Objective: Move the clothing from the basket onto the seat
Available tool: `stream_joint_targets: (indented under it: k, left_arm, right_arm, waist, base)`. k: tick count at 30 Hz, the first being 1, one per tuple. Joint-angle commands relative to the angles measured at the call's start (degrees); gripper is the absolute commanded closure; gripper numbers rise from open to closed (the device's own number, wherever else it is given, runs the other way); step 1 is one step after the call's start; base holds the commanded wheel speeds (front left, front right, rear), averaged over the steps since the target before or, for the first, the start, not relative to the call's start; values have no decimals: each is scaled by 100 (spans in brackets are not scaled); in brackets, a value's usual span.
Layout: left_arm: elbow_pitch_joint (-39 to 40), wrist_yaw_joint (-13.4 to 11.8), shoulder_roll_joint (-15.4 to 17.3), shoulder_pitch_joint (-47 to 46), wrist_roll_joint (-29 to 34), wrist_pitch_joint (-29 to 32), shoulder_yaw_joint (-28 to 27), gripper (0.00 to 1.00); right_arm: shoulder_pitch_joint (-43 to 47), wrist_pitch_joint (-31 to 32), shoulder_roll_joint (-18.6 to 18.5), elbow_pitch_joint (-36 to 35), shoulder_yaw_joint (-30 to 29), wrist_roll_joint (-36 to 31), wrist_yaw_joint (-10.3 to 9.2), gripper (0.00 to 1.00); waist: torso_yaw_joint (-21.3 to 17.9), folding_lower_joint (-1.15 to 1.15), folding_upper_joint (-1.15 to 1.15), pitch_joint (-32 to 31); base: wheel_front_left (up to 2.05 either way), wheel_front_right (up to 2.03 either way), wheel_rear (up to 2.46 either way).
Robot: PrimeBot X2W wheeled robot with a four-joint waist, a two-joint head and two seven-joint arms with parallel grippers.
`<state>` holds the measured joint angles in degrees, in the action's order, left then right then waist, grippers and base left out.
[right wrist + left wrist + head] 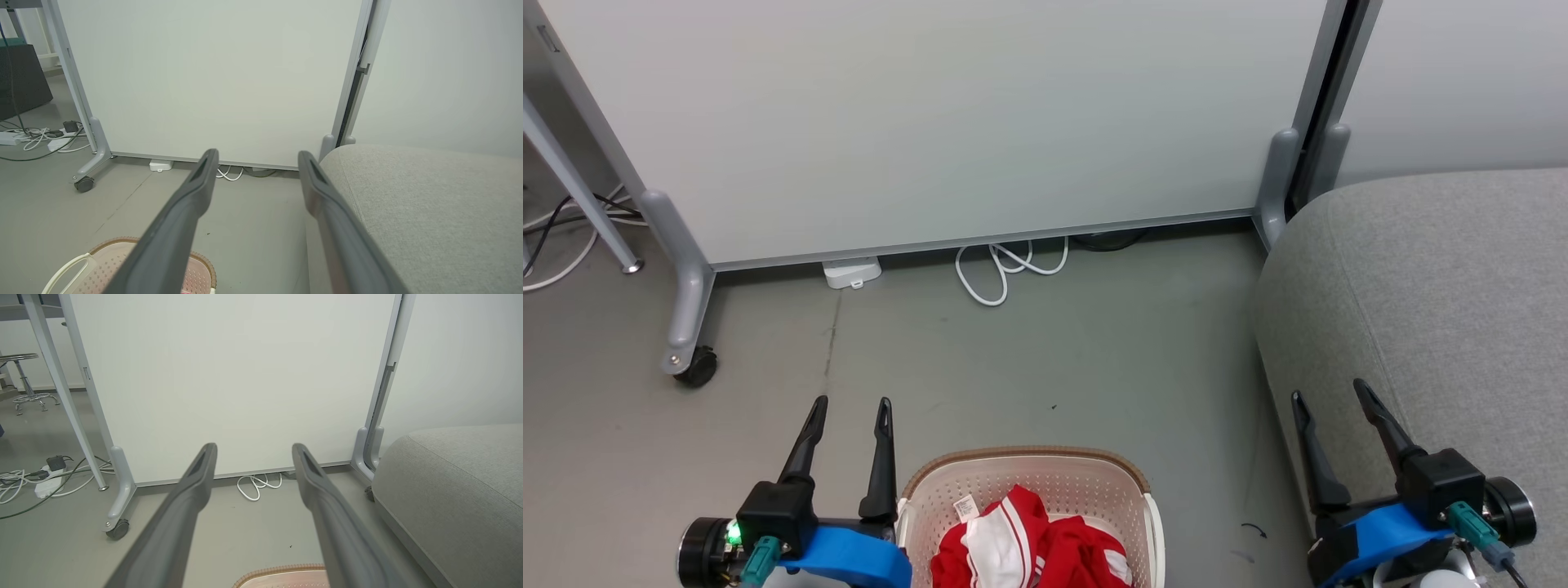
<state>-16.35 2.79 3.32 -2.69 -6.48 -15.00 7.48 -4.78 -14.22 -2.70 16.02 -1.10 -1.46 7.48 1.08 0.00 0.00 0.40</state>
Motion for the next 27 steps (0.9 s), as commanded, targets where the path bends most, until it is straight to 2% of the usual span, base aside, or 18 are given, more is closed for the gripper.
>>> stream_joint_targets:
  k: [1, 6, 11, 19, 27]
  left_arm:
    - [-11, 8, 1, -29, 5, -29, -31, 0]
    - [-44, 18, -12, 7, -56, -28, -61, 0]
    - [-153, -9, -29, -9, -159, -27, -102, 0]
    - [-713, 28, -32, -247, -300, -23, -158, 0]
    - [-2028, 46, -28, -940, -496, 7, -193, 0]
  right_arm:
    - [-55, -27, -34, 14, 3, 0, 3, 0]
    - [-58, -35, -34, 22, 17, 46, 3, 0]
    - [-159, -44, -33, -38, 162, 79, 3, 0]
    - [-431, -61, -30, -242, 461, 242, 3, 0]
    - [-728, -76, -26, -535, 665, 425, 3, 0]
  waist:
    - [2, 0, 0, -6]
    - [-11, 0, 0, 0]
    - [-191, 0, 0, 153]
    - [-829, 0, 0, 717]
    - [-1497, 0, 0, 1626]
  base:
    - [0, 0, 0]
    - [0, 0, 0]
    - [0, 0, 0]
    - [0, 0, 0]
    - [0, 0, 0]
